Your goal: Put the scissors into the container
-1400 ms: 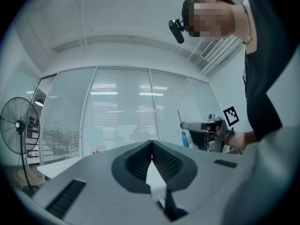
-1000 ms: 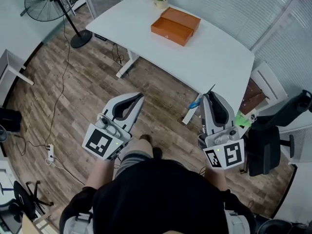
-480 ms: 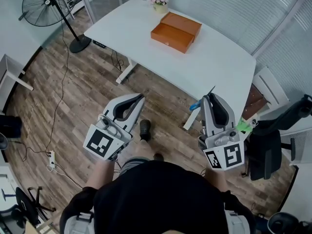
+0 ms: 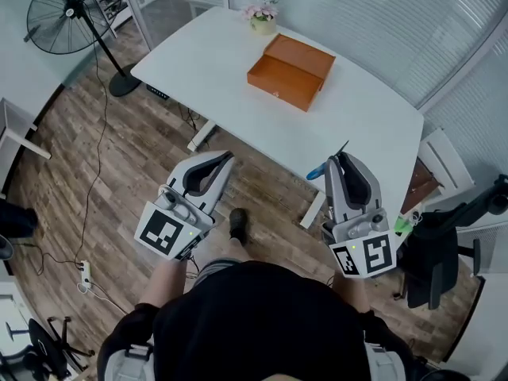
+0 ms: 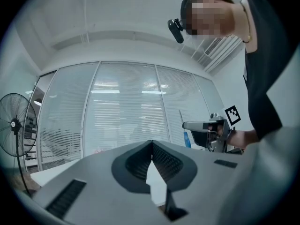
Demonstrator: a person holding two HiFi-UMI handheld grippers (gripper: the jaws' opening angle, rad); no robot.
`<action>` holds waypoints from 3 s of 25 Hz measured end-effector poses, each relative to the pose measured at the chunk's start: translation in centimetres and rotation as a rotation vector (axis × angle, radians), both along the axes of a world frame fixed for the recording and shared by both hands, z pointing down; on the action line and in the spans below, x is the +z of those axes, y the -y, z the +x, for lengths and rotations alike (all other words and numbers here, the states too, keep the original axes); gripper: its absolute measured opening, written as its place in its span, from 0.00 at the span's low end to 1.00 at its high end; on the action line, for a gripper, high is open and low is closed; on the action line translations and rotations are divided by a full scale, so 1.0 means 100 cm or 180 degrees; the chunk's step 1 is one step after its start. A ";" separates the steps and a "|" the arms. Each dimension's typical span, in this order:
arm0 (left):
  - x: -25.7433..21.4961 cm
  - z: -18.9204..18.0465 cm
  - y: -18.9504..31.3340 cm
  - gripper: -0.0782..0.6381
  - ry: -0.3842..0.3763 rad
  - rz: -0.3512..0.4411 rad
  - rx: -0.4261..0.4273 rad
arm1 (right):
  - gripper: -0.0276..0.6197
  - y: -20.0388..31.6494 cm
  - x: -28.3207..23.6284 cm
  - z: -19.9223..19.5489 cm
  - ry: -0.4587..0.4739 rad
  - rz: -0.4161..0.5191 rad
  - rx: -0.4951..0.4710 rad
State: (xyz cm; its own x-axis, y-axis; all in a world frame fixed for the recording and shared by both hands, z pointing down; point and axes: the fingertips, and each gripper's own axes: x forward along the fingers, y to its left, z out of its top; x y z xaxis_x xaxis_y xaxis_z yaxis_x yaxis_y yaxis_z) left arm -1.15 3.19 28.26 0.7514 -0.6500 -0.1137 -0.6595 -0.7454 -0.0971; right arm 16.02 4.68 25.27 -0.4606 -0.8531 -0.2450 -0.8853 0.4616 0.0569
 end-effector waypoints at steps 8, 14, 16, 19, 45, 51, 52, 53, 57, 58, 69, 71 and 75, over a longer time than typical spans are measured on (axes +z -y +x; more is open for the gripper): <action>-0.008 0.003 0.068 0.13 -0.0046 0.0048 0.0198 | 0.14 0.061 -0.005 -0.002 -0.0013 -0.0015 0.0155; -0.009 -0.005 0.113 0.13 -0.0062 0.0016 0.0263 | 0.14 0.103 -0.006 -0.012 -0.0028 -0.0033 0.0214; -0.009 -0.008 0.127 0.13 -0.0088 0.0022 0.0288 | 0.14 0.117 -0.004 -0.015 -0.0032 -0.0053 0.0236; -0.008 -0.016 0.148 0.13 -0.0098 -0.0001 0.0301 | 0.14 0.138 -0.003 -0.021 -0.0034 -0.0067 0.0268; 0.001 -0.026 0.251 0.13 -0.0097 -0.0021 0.0391 | 0.14 0.240 0.008 -0.029 -0.0150 -0.0117 0.0363; 0.001 -0.014 0.273 0.13 -0.0128 -0.0062 0.0345 | 0.14 0.268 0.017 -0.017 -0.0207 -0.0209 0.0312; 0.002 -0.012 0.276 0.13 -0.0137 -0.0065 0.0341 | 0.14 0.272 0.018 -0.014 -0.0224 -0.0227 0.0308; 0.003 -0.010 0.279 0.13 -0.0139 -0.0077 0.0336 | 0.14 0.276 0.020 -0.012 -0.0244 -0.0245 0.0301; 0.011 -0.007 0.293 0.13 -0.0139 -0.0142 0.0302 | 0.14 0.295 0.026 -0.009 -0.0315 -0.0293 0.0256; 0.012 -0.006 0.296 0.13 -0.0139 -0.0161 0.0298 | 0.14 0.300 0.028 -0.008 -0.0333 -0.0302 0.0241; 0.025 0.004 0.312 0.13 -0.0143 -0.0274 0.0226 | 0.14 0.340 0.051 -0.012 -0.0691 -0.0453 0.0003; 0.027 0.004 0.314 0.13 -0.0143 -0.0286 0.0205 | 0.14 0.346 0.058 -0.013 -0.0779 -0.0492 -0.0019; 0.031 0.003 0.317 0.13 -0.0137 -0.0322 0.0180 | 0.14 0.357 0.073 -0.013 -0.0914 -0.0590 -0.0061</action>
State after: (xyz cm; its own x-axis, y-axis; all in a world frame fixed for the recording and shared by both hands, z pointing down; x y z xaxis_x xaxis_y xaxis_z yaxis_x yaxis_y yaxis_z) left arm -0.80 -28.48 31.36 0.7831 -0.6164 -0.0826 -0.6180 -0.7861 0.0078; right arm 14.73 -31.07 32.56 -0.5047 -0.8615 0.0554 -0.8363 0.5039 0.2162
